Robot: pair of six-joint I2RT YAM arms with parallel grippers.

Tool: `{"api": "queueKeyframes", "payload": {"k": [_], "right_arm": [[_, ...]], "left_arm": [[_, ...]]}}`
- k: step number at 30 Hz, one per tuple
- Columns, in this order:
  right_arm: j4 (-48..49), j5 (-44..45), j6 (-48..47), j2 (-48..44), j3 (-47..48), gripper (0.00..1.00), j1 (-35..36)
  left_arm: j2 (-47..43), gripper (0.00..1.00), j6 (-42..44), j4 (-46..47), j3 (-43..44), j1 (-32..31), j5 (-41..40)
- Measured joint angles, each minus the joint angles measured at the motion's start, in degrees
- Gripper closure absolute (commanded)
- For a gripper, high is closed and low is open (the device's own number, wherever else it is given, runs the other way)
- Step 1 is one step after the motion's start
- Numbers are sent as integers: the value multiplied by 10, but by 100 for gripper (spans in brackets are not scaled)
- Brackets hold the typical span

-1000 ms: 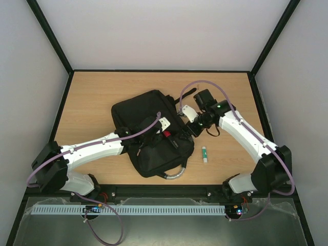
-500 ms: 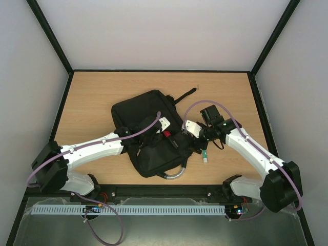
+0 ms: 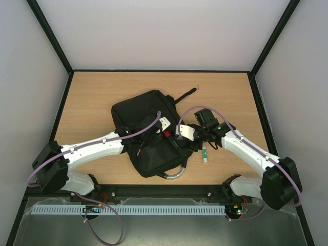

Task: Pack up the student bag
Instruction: Place the stationery in the student bag.

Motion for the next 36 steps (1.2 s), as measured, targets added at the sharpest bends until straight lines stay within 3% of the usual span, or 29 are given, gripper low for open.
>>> {"api": "queueKeyframes", "payload": {"k": [11,36], "right_arm": [[59,12,-14,35,-10,28,31],[258,57,140,109,-20,32,41]], "left_arm": [[1,98,0,0,0,1,1],[4,98,0,-1,1,4,3]]}}
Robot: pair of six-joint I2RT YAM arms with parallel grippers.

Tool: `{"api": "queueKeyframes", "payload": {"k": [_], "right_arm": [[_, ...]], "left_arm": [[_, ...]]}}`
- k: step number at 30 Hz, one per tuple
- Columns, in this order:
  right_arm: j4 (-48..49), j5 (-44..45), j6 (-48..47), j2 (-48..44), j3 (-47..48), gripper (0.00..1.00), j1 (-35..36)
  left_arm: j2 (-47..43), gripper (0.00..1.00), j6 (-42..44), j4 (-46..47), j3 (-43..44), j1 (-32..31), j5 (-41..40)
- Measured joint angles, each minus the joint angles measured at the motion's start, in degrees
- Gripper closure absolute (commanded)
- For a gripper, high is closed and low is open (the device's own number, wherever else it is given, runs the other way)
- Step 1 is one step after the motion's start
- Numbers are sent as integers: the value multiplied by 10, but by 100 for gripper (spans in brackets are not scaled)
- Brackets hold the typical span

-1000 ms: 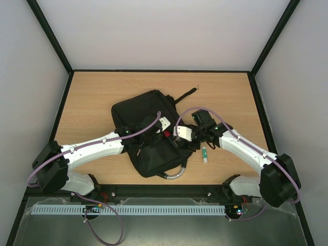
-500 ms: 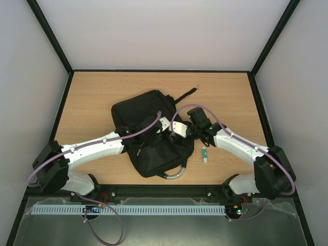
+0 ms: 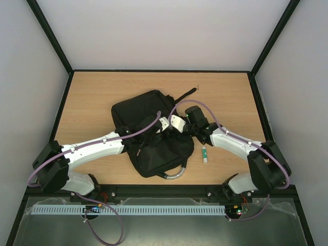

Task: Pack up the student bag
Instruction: Place the stationery in the student bag, then pick up the stationery from the center of the board.

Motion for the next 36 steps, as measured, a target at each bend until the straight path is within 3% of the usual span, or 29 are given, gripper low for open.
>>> {"api": "queueKeyframes", "payload": {"k": [21,26,36], "right_arm": [[12,56,69,33,23,31,5],[-33,45,82,7,28,27,5],[-204,-8,85,-80,48,28,-20]], "left_arm": [[0,98,-27,2,1,10,-7],[0,98,-19,0,2,9,-7],[0,98,-6,-2,5,2,1]]}}
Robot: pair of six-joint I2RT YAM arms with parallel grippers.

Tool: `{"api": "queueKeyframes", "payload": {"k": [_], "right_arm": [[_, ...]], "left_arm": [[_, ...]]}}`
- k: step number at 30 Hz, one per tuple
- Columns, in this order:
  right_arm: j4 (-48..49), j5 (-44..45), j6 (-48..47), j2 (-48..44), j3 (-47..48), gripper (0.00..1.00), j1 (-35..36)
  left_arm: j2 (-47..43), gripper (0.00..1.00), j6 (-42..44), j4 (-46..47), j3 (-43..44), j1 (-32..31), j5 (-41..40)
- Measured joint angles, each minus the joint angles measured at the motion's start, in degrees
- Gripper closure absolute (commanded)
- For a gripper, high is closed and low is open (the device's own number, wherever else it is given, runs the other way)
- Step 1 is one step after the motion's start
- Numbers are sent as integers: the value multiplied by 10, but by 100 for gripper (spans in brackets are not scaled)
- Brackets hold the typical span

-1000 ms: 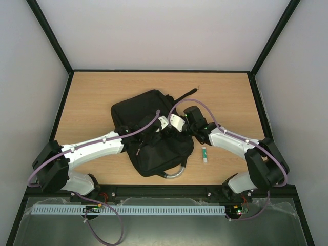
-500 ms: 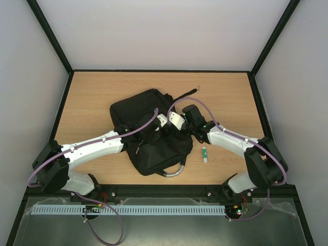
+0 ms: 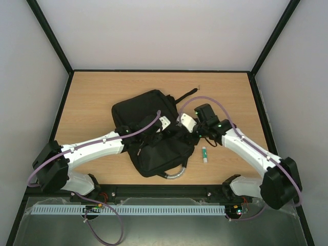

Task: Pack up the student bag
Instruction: Pick up the stationery from the center of the board.

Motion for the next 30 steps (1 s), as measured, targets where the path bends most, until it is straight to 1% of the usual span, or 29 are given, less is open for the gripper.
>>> {"api": "queueKeyframes", "payload": {"k": [5,9,15,20,30], "right_arm": [[-83,-23,-16,-52,0,28,-73],[-130,-12,-28,-73,-13,29,-102],[-193,36,-28,-63,-36,30,-115],[-235,69,-25,-32,-39,29,-119],[-242,99,-15,24,-70,31,-119]], "left_arm": [[0,98,0,0,0,0,2],[0,97,0,0,0,0,4],[0,98,0,-1,0,0,4],[0,98,0,-1,0,0,4],[0,98,0,-2,1,0,4]]}}
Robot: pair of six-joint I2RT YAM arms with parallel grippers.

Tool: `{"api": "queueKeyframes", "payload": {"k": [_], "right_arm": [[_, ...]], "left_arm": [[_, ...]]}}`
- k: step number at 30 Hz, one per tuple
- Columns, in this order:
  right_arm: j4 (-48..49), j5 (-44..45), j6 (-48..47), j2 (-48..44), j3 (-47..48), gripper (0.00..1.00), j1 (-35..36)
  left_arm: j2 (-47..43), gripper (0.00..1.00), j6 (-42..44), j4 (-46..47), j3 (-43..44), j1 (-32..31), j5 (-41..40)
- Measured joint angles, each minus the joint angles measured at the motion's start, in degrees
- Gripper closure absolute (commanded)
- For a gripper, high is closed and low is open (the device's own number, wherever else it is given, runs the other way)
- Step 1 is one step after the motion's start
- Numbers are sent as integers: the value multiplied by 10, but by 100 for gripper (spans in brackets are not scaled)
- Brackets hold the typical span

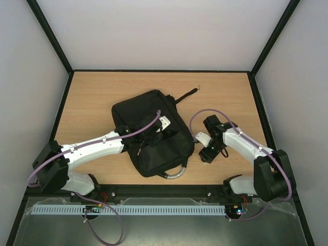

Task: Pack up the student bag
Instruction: Pick up the stationery from the center of the board.

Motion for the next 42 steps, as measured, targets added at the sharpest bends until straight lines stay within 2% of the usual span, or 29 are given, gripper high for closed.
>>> {"api": "queueKeyframes", "payload": {"k": [5,15,24,28,34,42], "right_arm": [[3,6,2,16,-9,31,0],[35,15,3,60,-22,38,0],[57,66,-1,58,-30,39,-1],[63,73,-1,57,-30,40,-23],[63,74,0,71,-19,51,-61],[63,64,5,85,-7,62,-64]], "left_arm": [[0,98,0,0,0,0,0],[1,98,0,-1,0,0,2],[5,98,0,-1,1,0,4],[5,98,0,-1,1,0,6],[5,98,0,-1,2,0,6],[5,98,0,-1,2,0,6]]}}
